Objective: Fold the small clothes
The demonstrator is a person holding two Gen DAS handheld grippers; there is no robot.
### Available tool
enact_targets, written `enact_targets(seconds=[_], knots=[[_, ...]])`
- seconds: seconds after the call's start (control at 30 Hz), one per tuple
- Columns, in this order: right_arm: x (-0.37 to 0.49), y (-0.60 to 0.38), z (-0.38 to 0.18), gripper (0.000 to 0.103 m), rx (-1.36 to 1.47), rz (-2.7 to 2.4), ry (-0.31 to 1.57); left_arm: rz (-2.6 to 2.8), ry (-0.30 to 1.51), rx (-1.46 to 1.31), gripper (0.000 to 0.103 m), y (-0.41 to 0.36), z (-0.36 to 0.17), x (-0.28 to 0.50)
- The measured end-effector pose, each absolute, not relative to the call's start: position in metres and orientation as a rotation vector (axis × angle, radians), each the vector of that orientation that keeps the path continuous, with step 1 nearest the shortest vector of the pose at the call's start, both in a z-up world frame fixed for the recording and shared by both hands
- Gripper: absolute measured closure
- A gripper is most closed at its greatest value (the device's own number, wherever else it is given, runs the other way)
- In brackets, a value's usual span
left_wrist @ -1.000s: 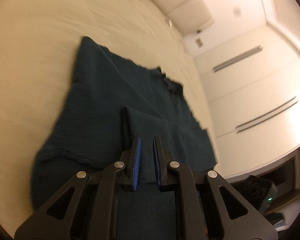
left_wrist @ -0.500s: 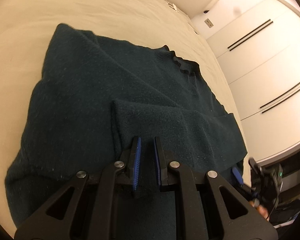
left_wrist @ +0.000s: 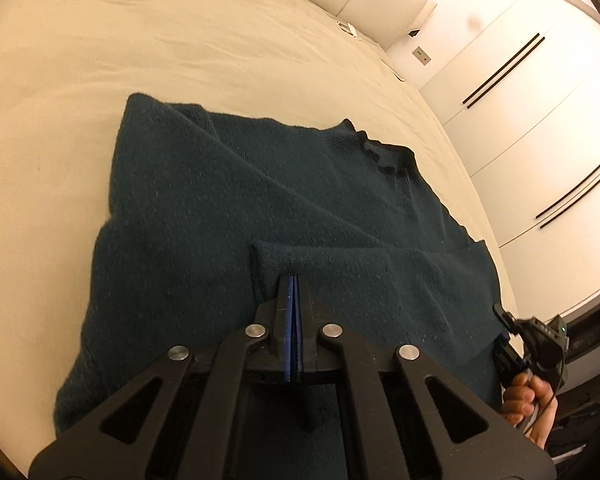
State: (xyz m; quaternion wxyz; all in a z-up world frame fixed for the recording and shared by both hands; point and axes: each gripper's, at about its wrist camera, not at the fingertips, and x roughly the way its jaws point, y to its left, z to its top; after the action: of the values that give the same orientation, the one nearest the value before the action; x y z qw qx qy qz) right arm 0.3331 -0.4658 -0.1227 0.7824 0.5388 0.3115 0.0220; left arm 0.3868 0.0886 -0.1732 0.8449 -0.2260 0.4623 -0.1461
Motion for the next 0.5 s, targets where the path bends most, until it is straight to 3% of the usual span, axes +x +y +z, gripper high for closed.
enact_targets(seconds=[0.37, 0.5], knots=[[0.321, -0.452, -0.105, 0.097, 0.903, -0.054, 0.793, -0.262, 0.893, -0.561, 0.103, 0.117, -0.164, 0.382], [0.302, -0.452, -0.089, 0.082, 0.899, -0.071, 0.840, -0.223, 0.749, -0.640, 0.103, 0.155, -0.130, 0.362]])
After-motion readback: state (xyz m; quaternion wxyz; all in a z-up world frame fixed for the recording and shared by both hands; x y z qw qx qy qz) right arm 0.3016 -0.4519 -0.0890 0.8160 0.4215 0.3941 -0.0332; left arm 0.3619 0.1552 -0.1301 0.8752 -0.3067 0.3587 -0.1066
